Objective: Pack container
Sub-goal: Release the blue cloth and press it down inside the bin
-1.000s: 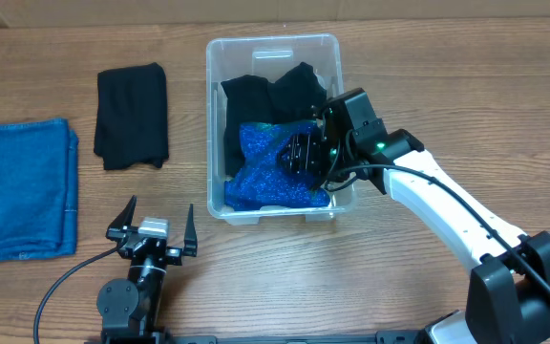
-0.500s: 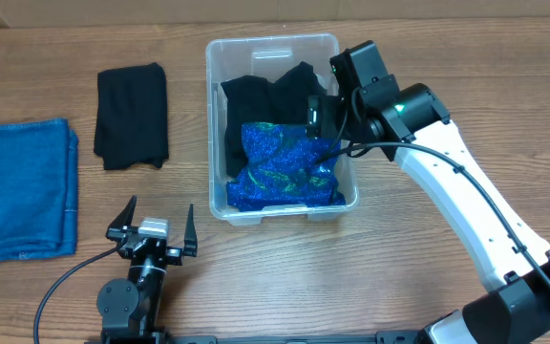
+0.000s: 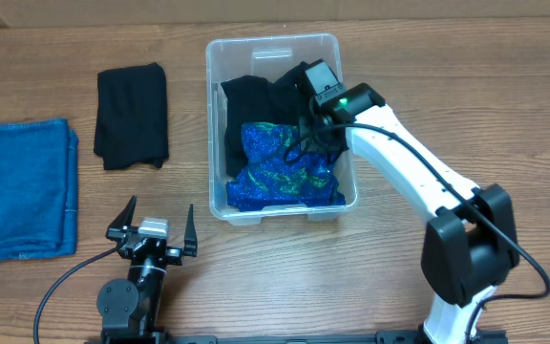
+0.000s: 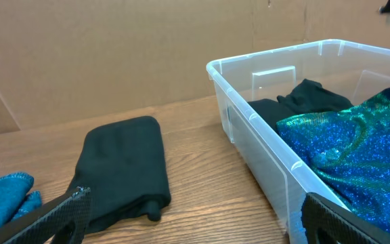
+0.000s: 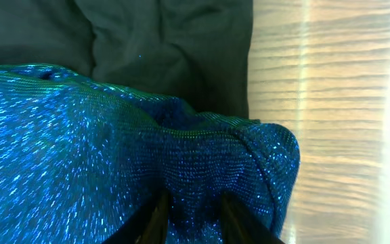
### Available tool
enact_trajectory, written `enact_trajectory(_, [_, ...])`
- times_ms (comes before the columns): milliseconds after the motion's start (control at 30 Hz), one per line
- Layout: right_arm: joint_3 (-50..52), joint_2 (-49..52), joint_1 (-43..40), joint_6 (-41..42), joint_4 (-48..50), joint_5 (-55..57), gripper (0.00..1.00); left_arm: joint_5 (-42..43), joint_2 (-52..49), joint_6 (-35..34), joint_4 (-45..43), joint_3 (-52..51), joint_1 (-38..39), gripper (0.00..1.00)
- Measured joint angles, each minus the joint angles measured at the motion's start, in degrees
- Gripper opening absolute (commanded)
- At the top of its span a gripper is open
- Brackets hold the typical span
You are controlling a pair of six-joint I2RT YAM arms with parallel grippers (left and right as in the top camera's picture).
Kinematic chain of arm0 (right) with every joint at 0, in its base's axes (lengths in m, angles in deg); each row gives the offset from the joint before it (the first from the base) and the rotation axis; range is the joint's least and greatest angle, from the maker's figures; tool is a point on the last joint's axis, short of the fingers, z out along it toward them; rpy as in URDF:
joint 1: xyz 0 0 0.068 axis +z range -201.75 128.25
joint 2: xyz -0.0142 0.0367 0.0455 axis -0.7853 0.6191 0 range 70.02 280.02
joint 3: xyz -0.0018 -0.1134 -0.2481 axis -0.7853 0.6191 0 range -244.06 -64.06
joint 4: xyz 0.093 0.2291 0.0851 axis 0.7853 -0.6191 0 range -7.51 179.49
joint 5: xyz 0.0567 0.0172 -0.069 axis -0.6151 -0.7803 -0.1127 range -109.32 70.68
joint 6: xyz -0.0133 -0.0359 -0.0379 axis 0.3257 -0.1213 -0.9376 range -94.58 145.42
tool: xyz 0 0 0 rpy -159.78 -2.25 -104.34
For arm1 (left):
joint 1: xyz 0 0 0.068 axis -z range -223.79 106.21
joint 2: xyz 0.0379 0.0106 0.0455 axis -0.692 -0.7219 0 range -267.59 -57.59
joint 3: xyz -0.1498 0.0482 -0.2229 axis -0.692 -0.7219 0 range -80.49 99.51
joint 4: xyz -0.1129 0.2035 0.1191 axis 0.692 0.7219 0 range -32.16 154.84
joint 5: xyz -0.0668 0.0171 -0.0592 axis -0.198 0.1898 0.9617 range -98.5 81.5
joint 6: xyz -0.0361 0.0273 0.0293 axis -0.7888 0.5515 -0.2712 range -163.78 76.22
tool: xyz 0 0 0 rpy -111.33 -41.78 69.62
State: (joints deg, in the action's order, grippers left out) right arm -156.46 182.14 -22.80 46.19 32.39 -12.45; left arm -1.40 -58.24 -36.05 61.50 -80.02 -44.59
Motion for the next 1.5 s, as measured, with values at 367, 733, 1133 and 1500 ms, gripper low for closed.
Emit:
enact_trajectory(367, [0.0, 5.5, 2.1, -3.1, 2.9, -5.5, 0.4, 0.0, 0.0, 0.0, 0.0, 0.0, 0.0, 1.0])
enact_trajectory(733, [-5.2, -4.4, 4.1, -4.0, 1.6, -8.0, 0.48, 0.0, 0.0, 0.0, 0.0, 0.0, 0.0, 1.0])
enact_trajectory(1133, [-5.5, 5.8, 6.7, -0.2, 12.5, -2.2, 0.47, 0.0, 0.0, 0.0, 0.0, 0.0, 0.0, 1.0])
enact_trajectory(1500, [-5.5, 8.4, 6.7, 3.0, 16.1, -2.4, 0.47, 0.0, 0.0, 0.0, 0.0, 0.0, 0.0, 1.0])
